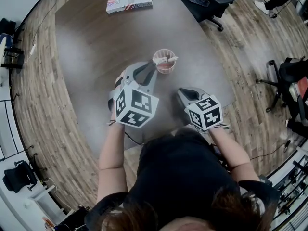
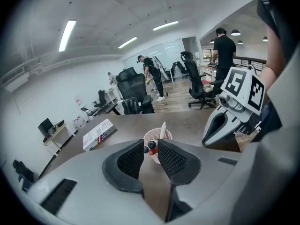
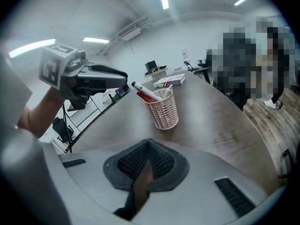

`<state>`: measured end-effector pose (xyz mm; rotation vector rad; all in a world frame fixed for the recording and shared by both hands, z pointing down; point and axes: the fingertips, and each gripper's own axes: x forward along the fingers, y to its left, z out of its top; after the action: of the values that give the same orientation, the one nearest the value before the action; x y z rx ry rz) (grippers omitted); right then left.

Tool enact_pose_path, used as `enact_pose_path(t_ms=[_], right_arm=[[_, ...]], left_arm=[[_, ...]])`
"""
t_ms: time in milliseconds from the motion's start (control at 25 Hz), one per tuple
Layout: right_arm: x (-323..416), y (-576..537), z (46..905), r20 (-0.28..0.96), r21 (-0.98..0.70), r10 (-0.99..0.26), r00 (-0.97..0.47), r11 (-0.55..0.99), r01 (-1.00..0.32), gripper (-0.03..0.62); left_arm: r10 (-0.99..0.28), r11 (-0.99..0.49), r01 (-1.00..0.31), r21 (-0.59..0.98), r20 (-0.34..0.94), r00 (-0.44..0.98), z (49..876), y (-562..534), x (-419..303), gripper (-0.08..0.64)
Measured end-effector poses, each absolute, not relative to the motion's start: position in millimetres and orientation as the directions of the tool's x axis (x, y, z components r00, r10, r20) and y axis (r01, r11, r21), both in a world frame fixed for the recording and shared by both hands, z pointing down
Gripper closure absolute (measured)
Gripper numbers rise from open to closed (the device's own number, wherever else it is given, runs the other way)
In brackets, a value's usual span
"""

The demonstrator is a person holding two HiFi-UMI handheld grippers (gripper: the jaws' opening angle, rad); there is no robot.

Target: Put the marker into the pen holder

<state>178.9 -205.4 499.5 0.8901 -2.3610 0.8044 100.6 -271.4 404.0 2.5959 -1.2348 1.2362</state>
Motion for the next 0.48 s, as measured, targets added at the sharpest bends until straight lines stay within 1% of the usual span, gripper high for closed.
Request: enact_pose_path(t_ms=[240, 480], right_arm=[[171, -200, 495, 0.613, -0.334, -0.437, -0.658, 0.612, -0.717, 0.574], [168, -197, 492, 0.616, -0.312, -0.464, -0.637, 0.598, -0.738, 0.574]], left_arm=[[-0.679, -0.636, -0.733, -0.240, 0.624, 0.386, 400, -258, 80, 0.459], [-0.721, -0.561, -0.816, -0.139, 0.567, 0.398, 393, -245, 54, 0.497]])
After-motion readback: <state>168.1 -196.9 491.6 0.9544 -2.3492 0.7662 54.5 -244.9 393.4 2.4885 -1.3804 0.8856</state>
